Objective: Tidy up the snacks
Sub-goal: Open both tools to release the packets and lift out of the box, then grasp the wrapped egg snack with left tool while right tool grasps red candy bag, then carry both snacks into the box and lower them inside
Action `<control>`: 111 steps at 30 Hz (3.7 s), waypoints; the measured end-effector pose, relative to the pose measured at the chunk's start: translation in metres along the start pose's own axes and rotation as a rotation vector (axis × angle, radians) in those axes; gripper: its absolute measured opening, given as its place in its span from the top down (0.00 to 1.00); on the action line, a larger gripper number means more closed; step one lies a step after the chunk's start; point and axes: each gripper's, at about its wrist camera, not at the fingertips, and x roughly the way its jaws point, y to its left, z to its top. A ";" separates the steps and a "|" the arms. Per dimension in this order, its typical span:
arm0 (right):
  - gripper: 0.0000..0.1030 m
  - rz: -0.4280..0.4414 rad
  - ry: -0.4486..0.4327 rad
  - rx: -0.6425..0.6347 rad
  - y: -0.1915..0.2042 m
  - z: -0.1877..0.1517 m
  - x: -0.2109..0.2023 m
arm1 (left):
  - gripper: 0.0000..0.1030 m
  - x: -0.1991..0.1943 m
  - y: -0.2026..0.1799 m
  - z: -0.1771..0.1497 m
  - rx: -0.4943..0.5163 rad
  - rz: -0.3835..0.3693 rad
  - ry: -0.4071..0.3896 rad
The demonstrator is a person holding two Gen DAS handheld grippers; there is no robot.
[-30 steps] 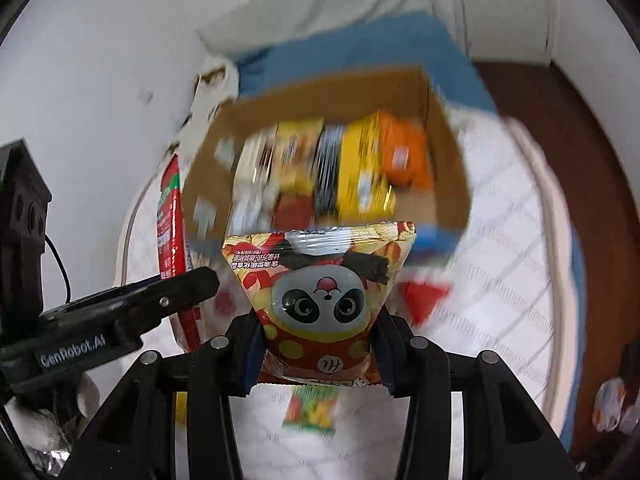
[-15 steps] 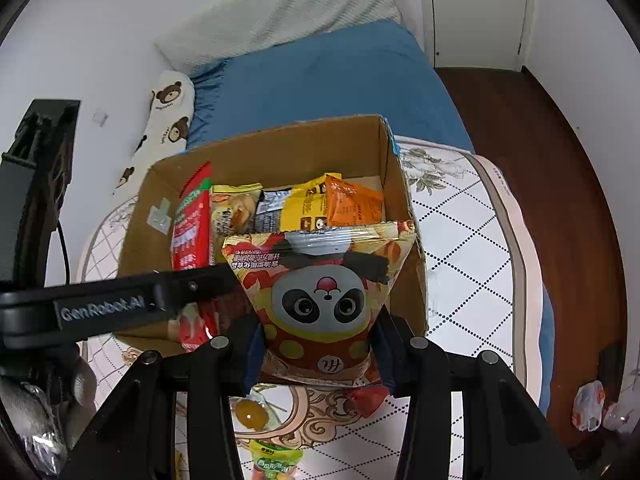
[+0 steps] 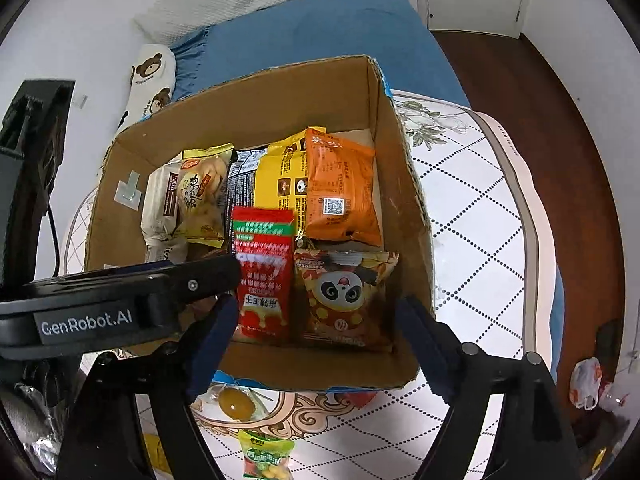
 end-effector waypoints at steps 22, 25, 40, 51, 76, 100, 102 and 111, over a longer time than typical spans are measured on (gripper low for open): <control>0.17 -0.066 -0.179 -0.080 0.026 -0.038 -0.061 | 0.22 -0.092 0.011 -0.084 0.095 0.242 -0.415; 0.17 -0.074 -0.222 -0.100 0.032 -0.046 -0.077 | 0.22 -0.105 0.008 -0.097 0.104 0.247 -0.460; 0.17 -0.020 -0.336 -0.137 0.047 -0.093 -0.143 | 0.22 -0.157 0.002 -0.159 0.107 0.232 -0.622; 0.17 0.009 -0.290 -0.086 0.032 -0.116 -0.125 | 0.22 -0.136 0.009 -0.177 0.080 0.260 -0.590; 0.46 -0.058 0.022 0.049 -0.041 -0.096 0.089 | 0.43 0.100 0.062 -0.163 -0.008 0.216 -0.035; 0.51 0.139 -0.059 -0.120 0.024 -0.172 -0.004 | 0.56 0.000 0.058 -0.240 0.025 0.083 -0.161; 0.51 0.155 -0.091 -0.135 0.032 -0.162 -0.020 | 0.56 -0.022 0.049 -0.233 0.029 0.050 -0.207; 0.51 0.150 -0.244 -0.178 0.045 -0.088 -0.081 | 0.56 -0.088 0.028 -0.151 0.045 0.009 -0.341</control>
